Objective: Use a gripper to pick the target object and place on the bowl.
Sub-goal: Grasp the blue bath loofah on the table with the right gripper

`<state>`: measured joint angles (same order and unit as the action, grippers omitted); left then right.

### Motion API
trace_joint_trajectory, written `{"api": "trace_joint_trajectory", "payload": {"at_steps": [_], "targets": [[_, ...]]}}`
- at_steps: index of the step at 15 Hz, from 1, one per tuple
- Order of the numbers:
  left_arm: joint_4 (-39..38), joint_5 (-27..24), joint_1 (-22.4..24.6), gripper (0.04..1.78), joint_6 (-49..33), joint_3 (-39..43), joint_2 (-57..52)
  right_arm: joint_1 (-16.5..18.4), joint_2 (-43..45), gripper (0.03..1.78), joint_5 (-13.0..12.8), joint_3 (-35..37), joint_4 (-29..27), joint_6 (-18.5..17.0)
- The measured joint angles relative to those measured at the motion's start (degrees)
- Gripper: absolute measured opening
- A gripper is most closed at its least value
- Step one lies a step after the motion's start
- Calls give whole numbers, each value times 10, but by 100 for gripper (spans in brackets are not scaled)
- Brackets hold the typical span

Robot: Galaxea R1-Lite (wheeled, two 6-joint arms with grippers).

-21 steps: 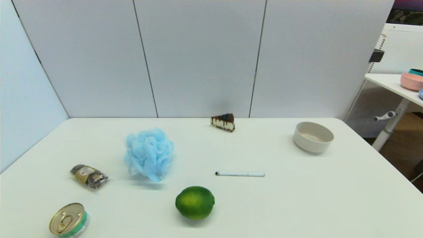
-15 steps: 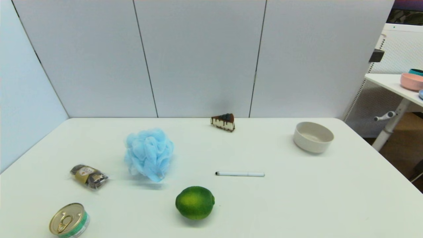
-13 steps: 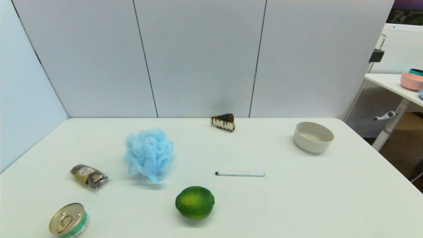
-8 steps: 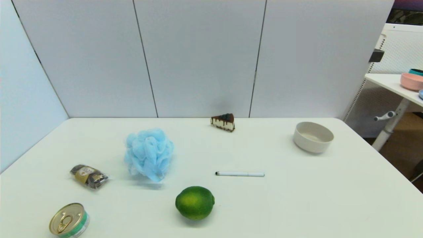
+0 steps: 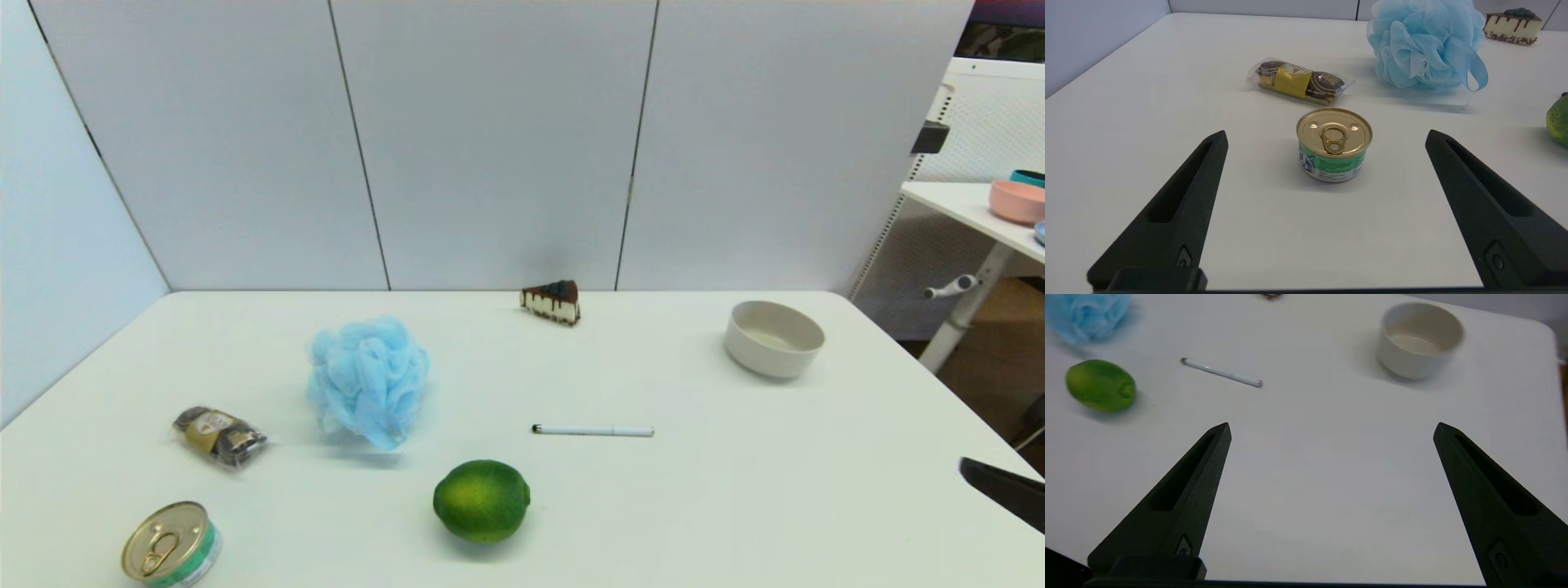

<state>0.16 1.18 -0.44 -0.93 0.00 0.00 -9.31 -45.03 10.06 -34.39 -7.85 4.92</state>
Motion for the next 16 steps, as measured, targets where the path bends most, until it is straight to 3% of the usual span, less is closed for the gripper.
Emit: {"api": "trace_joint_trajectory", "payload": {"at_steps": [9,16], "targets": [[0,0,0,171,0,0,0,-206,-394,171,8,-224,30,25],[0,0,0,171,0,0,0,-294,-620,171,6,-458,30,11]]}}
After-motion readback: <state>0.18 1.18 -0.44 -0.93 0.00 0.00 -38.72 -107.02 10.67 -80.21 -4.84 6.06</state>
